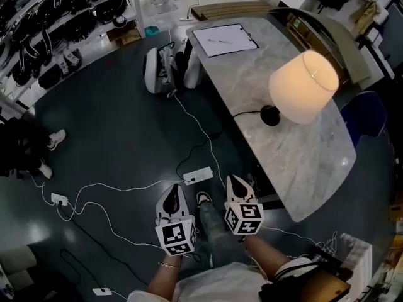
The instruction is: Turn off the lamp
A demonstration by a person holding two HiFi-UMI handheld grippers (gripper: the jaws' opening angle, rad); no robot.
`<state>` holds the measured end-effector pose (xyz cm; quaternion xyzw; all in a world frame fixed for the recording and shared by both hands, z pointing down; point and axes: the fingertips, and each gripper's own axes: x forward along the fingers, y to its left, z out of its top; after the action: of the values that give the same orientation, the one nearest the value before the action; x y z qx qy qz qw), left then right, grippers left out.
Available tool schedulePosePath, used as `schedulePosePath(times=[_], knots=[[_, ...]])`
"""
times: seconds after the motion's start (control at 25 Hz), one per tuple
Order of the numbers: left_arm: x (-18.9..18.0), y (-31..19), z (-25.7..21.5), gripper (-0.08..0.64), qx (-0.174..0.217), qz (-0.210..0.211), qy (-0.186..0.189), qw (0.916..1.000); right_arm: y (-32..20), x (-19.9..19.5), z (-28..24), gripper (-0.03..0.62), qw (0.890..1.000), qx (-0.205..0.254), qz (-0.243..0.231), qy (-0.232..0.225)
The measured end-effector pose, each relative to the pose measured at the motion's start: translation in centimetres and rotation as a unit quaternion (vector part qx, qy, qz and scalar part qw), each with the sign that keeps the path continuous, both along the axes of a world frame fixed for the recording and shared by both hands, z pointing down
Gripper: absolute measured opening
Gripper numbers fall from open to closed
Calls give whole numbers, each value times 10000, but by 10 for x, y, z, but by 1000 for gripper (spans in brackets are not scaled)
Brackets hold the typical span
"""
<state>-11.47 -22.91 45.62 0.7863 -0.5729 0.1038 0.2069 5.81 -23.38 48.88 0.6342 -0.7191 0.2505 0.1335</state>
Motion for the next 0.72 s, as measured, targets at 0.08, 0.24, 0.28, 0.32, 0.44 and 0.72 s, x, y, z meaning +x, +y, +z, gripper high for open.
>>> schedulePosePath(times=[0.08,0.24,0.28,0.32,0.44,0.72], knots=[[8,-14,20,-6,-11,67,-60,10000,-13,4,25,-3,9999,-99,76,-86],[20,-37,66,-6,-187,160,-145,9996,-38,12,71,-3,9995,-265,163,-107],[23,-42,77,-6,-230,180,-153,9995,-44,13,82,-3,9994,-292,172,-80],[25,-48,89,-6,-265,196,-157,9993,-50,15,92,-3,9993,-311,186,-61],[31,-67,122,-6,-328,214,-155,9991,-72,21,125,-3,9991,-341,255,-41],[35,-103,188,-6,-395,177,-199,9989,-110,34,193,-3,9983,-466,342,41]])
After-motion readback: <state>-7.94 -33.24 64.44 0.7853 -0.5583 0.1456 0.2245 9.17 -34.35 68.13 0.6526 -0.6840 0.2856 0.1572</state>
